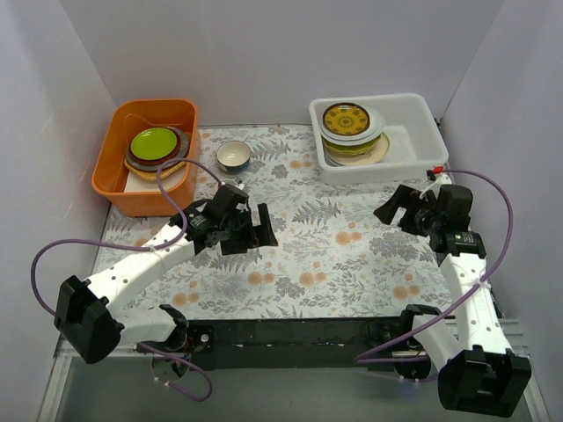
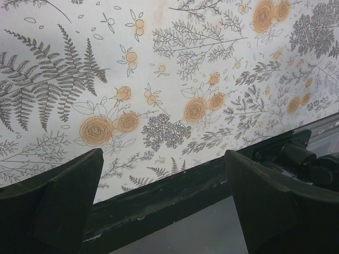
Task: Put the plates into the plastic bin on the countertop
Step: Reset both arms
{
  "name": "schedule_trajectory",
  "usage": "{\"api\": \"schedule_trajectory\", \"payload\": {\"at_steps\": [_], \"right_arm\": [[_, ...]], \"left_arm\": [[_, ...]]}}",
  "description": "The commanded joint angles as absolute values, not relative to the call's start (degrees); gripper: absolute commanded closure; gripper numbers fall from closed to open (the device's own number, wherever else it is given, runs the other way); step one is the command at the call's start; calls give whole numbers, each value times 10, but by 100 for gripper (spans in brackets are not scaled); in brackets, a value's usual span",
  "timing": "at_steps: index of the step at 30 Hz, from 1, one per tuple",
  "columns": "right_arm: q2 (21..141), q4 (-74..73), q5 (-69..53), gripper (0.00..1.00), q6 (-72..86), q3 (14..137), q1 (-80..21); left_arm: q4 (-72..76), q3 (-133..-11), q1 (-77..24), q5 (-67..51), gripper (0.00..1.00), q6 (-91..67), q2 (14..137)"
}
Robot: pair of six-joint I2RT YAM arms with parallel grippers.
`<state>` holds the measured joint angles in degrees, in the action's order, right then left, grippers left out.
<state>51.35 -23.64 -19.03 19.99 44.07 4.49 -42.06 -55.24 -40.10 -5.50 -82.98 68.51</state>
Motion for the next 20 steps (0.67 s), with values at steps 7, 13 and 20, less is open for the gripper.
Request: {"api": "schedule_trajectory", "payload": {"at_steps": [7,13,20], "right_arm": [[454,-261,-162,2,181,324,47],[449,-260,-149,2,197,311,47],[449,-223,-120,2,206,298,47]], "left_arm": [[-454,-632,-375,-41,2,-804,728],[-460,-649,-369,-20,2,-802,728],[-439,-656,-362,11,2,-796,720]]}}
